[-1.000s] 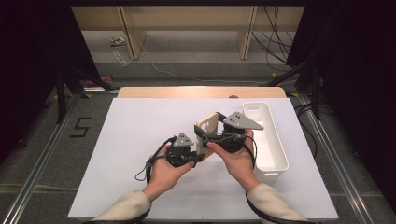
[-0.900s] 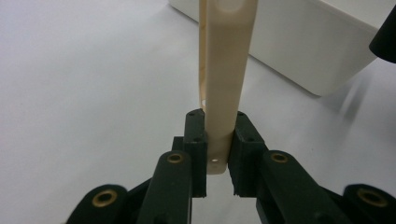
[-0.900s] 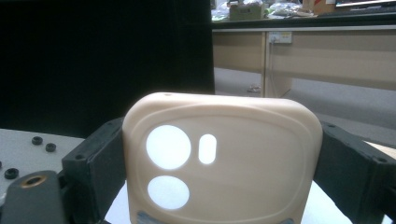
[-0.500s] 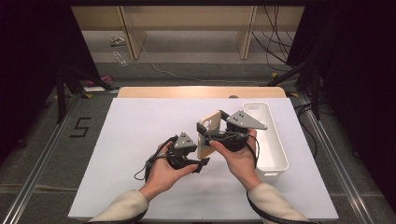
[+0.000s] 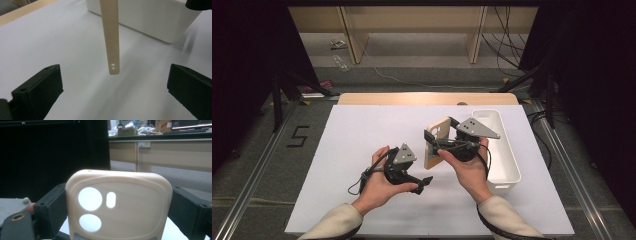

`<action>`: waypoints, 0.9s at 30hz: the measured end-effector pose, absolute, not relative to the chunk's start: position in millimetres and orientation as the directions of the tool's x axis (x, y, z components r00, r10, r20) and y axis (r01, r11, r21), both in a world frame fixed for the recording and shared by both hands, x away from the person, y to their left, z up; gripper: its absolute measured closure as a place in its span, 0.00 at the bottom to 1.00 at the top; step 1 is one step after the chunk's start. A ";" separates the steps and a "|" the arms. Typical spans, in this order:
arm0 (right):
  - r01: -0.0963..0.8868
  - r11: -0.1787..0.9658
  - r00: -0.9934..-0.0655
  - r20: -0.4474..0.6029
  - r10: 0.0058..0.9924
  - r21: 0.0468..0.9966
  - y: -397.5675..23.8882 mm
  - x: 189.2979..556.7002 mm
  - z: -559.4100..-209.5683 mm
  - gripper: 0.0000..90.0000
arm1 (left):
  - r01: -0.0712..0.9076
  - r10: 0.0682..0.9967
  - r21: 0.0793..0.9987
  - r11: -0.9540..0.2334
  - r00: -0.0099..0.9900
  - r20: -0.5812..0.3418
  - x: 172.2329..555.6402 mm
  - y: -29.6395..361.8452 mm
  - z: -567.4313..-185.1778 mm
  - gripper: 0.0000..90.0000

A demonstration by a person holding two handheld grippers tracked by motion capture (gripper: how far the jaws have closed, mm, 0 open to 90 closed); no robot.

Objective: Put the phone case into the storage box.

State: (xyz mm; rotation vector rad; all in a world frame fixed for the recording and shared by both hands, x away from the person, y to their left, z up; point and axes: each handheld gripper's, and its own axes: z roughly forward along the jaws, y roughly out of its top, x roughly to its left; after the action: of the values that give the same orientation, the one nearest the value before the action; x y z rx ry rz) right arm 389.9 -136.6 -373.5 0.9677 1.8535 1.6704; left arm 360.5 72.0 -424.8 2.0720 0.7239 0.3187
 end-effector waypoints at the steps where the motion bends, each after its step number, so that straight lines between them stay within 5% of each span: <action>1: 0.194 0.014 -0.645 0.117 0.755 0.981 -136.7 389.9 -373.5 0.13 | 0.375 0.605 0.822 -0.429 0.795 -0.047 360.3 72.8 -424.4 0.00; 27: 0.182 0.008 -0.627 0.110 0.771 0.983 -143.8 390.6 -366.3 0.13 | 0.355 0.616 0.852 -0.385 0.786 -0.049 352.1 111.4 -420.2 0.00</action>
State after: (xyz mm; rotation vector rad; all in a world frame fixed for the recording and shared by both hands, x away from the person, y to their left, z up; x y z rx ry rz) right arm 390.6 -143.8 -366.3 0.9755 1.8235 1.6591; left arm 352.1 111.4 -420.2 2.0119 0.7253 0.3413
